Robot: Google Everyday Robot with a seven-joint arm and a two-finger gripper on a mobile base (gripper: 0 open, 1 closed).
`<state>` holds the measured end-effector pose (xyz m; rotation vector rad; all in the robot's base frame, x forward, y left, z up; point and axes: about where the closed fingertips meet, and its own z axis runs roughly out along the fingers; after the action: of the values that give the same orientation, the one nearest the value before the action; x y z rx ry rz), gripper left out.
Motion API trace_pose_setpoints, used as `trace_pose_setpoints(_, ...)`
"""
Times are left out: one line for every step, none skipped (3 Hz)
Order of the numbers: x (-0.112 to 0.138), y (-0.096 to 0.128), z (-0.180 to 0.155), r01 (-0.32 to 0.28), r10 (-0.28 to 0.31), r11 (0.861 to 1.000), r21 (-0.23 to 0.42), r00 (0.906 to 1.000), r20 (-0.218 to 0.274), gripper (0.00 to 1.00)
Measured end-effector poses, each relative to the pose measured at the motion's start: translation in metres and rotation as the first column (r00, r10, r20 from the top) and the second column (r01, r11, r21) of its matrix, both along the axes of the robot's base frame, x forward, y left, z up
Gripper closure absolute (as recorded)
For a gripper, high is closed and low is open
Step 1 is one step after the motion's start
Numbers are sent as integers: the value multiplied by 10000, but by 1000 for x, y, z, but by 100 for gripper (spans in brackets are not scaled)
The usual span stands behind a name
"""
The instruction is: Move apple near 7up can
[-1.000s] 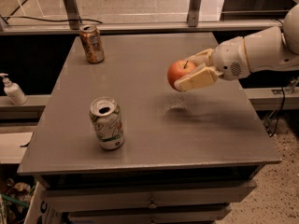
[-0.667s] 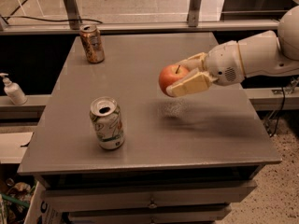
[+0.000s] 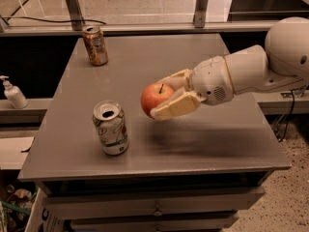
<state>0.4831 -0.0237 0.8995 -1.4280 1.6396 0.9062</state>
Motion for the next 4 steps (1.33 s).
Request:
trace_pose_setpoints(-20, 17, -12, -502, 500, 9987, -105, 9986, -171, 100)
trace_pose_setpoints(-36, 33, -25, -977, 970, 9948, -275, 9950, -256, 100)
trace_pose_setpoints(-40, 40, -45, -1275, 1259, 9899, -621, 9916, -294, 100)
trace_pose_setpoints(-40, 45, -62, -1515, 1496, 9844, -896, 9884, -279, 100)
